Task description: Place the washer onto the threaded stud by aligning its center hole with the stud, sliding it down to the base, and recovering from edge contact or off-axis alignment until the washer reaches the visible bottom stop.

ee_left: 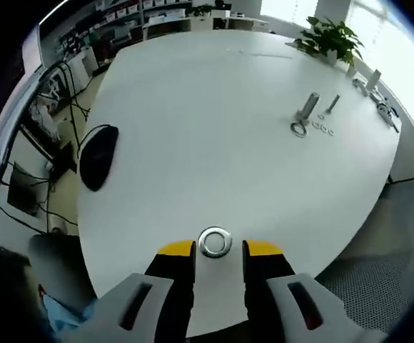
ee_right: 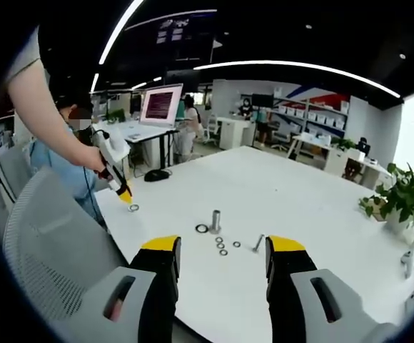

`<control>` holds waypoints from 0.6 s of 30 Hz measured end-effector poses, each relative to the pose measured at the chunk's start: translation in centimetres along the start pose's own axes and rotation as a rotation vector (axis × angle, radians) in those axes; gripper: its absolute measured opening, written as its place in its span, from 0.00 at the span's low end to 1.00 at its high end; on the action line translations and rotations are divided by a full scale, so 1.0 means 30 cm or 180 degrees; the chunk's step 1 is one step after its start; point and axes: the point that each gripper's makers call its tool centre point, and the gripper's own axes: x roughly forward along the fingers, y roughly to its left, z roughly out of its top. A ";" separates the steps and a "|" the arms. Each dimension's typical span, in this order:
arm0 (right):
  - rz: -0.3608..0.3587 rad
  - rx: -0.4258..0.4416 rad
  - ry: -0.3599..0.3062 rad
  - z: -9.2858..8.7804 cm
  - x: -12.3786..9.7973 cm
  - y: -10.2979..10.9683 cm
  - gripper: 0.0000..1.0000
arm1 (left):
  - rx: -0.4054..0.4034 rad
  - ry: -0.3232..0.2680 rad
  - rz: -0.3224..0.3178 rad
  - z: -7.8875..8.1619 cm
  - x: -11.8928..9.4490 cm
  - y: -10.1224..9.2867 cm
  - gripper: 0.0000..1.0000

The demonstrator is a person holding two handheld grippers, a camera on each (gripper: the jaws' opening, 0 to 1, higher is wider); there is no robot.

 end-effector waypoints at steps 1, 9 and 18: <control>-0.0005 0.0006 0.0012 -0.003 0.000 -0.001 0.50 | 0.0036 0.0066 -0.0009 -0.015 0.015 0.000 0.24; -0.0038 0.0079 0.0007 -0.005 -0.001 -0.012 0.51 | 0.0003 0.0125 0.0001 -0.018 0.056 0.014 0.25; -0.0050 0.0094 0.0026 -0.009 0.002 -0.017 0.51 | 0.0105 0.0322 -0.0031 -0.037 0.081 0.012 0.27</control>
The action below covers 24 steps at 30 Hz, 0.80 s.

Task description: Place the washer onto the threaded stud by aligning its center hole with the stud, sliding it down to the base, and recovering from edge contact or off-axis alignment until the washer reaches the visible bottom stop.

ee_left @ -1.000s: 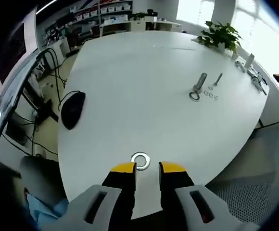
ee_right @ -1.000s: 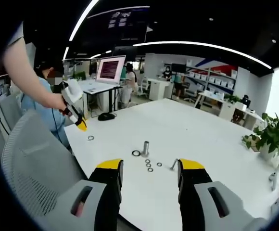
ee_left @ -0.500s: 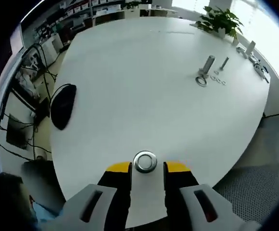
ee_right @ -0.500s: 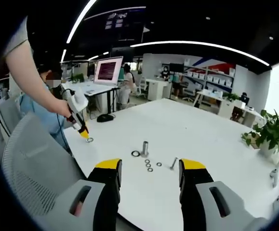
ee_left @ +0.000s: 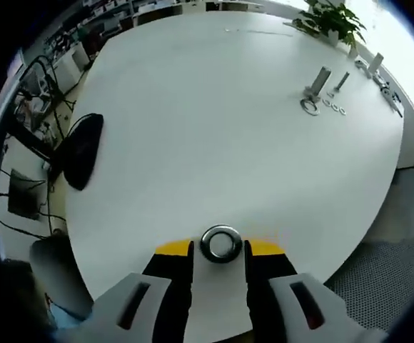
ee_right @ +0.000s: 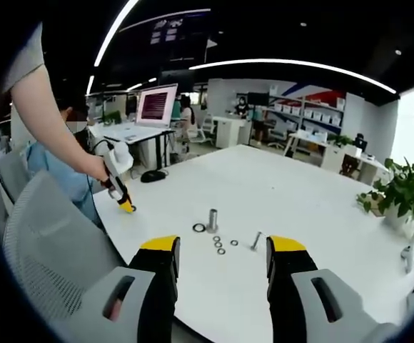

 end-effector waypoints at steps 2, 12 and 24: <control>0.0000 0.0005 0.0001 -0.001 0.000 0.000 0.51 | 0.0023 0.0000 0.0013 0.001 0.005 0.007 0.25; -0.0025 0.0022 -0.0003 -0.002 -0.003 -0.007 0.51 | 0.0424 0.0144 -0.0031 0.005 0.004 -0.003 0.24; -0.0046 0.0045 -0.0019 0.001 -0.005 -0.013 0.51 | 0.0771 0.0349 -0.0118 -0.001 0.008 -0.015 0.27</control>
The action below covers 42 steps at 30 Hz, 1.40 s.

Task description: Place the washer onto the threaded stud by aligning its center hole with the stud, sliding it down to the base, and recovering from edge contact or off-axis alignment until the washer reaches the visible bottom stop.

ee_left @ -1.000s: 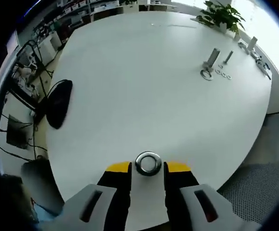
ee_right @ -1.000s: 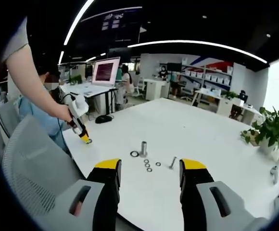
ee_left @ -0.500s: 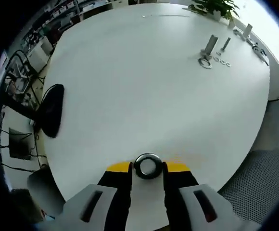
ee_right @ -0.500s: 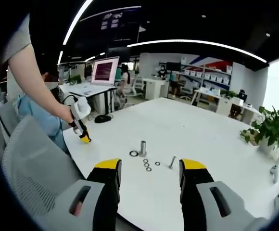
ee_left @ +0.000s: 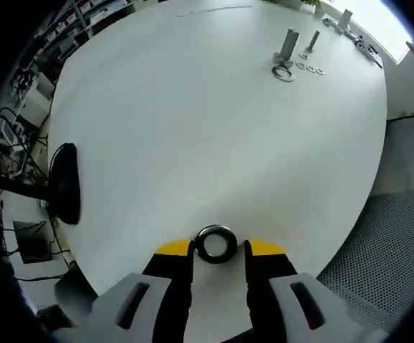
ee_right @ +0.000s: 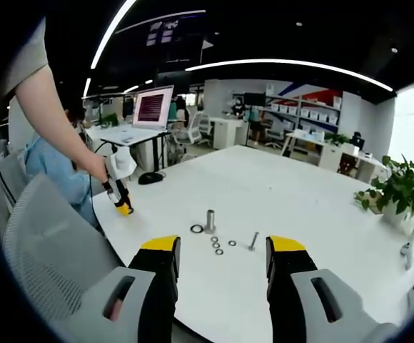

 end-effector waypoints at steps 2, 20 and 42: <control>-0.0002 -0.0001 -0.0004 0.001 -0.001 0.000 0.51 | -0.0016 0.0004 -0.0007 -0.002 0.000 0.005 0.27; -0.0004 0.0014 0.0016 -0.004 0.001 -0.003 0.50 | 0.0171 0.0078 -0.0019 0.001 -0.010 0.004 0.21; 0.0023 0.0018 0.0038 -0.009 0.004 0.001 0.50 | -0.0283 0.0086 -0.0052 0.014 -0.034 -0.033 0.22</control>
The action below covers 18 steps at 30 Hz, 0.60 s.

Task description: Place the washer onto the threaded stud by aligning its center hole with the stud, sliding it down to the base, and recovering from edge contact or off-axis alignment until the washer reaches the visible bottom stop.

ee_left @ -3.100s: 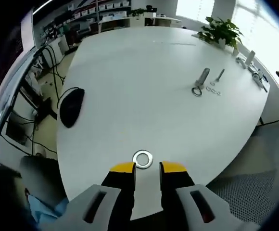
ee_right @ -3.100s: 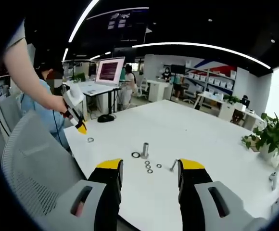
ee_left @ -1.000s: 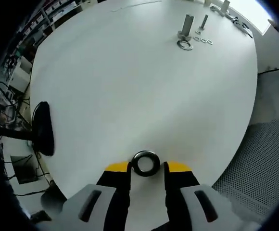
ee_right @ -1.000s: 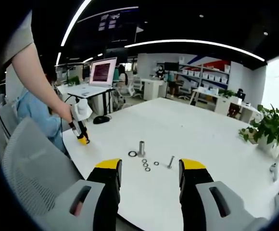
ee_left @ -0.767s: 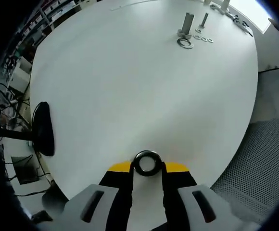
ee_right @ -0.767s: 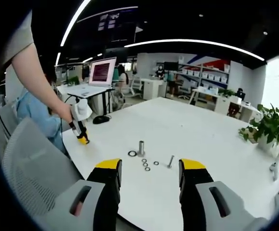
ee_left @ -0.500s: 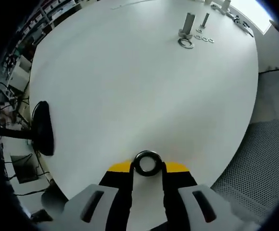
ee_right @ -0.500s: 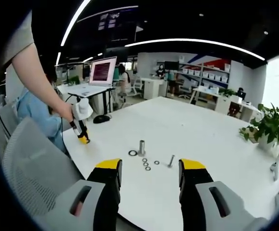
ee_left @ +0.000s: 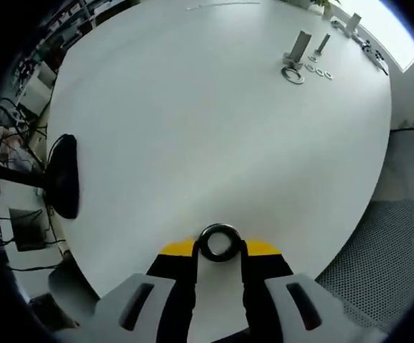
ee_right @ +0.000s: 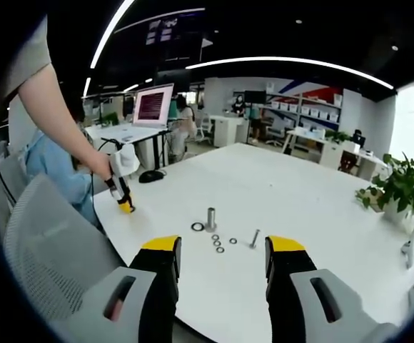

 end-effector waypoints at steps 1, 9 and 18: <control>0.0001 0.0002 0.0000 0.000 0.000 0.000 0.50 | -0.0014 -0.0013 -0.0004 0.002 0.002 0.003 0.22; -0.0002 -0.0002 0.0007 -0.002 0.000 -0.002 0.49 | -0.0283 -0.0024 -0.0093 0.005 0.004 0.006 0.23; -0.0010 -0.0011 0.0018 -0.004 0.000 -0.003 0.49 | -0.0070 0.0012 0.0139 0.009 0.013 0.009 0.22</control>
